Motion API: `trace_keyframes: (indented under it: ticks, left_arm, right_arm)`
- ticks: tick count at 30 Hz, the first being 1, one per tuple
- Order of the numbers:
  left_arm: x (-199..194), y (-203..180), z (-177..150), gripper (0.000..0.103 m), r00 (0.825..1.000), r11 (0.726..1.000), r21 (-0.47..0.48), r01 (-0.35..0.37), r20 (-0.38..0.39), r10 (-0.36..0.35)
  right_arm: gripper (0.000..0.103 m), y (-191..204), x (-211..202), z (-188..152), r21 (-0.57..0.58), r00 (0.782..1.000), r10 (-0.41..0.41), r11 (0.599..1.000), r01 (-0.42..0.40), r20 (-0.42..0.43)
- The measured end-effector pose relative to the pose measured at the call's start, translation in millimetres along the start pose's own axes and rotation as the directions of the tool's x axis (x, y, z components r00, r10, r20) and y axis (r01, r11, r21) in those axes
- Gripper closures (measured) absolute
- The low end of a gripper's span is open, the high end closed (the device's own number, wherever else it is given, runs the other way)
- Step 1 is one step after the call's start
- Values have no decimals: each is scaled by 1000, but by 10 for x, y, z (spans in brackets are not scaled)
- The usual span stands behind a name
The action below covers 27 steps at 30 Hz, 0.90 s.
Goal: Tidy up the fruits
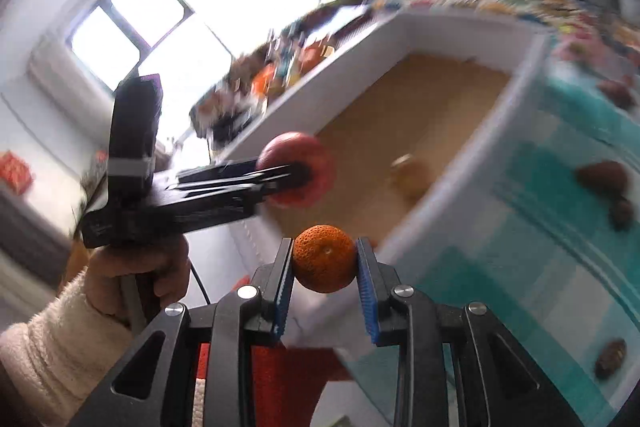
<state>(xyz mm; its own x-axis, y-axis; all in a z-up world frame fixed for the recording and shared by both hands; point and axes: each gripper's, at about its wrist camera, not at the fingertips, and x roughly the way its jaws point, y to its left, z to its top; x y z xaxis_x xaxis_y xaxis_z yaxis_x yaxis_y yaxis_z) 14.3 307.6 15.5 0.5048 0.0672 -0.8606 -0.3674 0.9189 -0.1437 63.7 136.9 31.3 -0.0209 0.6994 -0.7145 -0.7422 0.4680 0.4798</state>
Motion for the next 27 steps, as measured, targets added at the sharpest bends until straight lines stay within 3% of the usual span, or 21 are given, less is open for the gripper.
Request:
trace_keyframes:
  ticks: [4,7,8,9,10,11,12,16,19,22,25,27]
  left_arm:
    - [162,136,-120,45,997,998,-34,-51,-60,49]
    - [103,176,-163,42,998,998,-34,-56,-22,55]
    - [51,176,-133,39,998,998,-30,-60,8,61]
    - [-4,173,-114,29,997,997,-28,-68,35,68]
    - [-68,163,-108,23,995,997,-30,-70,64,72]
    - [-163,132,-99,23,992,997,-35,-68,104,71]
    - [-273,81,-89,23,987,998,-42,-55,152,61]
    - [-511,-205,-72,21,970,999,-33,13,243,-4]
    - [-659,-613,-138,21,956,995,29,90,278,-95]
    - [-696,-1150,-256,17,944,980,101,173,266,-194]
    - [-581,-1780,-492,15,931,947,187,261,211,-298]
    - [-408,-2146,-612,15,939,935,214,282,138,-315]
  right_arm:
    - [73,191,596,59,-74,990,-92,994,84,-110]
    - [71,211,802,65,-111,980,-159,983,146,-120]
    - [65,198,827,82,-116,978,-176,980,163,-113]
    - [52,198,802,72,-116,978,-182,979,170,-103]
    - [47,188,749,66,-117,982,-169,980,159,-81]
    - [32,169,650,53,-117,986,-159,981,152,-52]
    - [25,158,529,36,-120,987,-157,981,154,-16]
    - [9,16,-83,-186,-131,963,-225,961,245,148]
    - [0,-242,-540,-555,-107,915,-330,926,361,234]
    - [0,-749,-970,-1079,-39,843,-456,873,486,286]
    - [0,-1446,-1246,-1682,78,748,-628,774,628,214]
    - [0,-1906,-1403,-2039,183,672,-729,684,706,130]
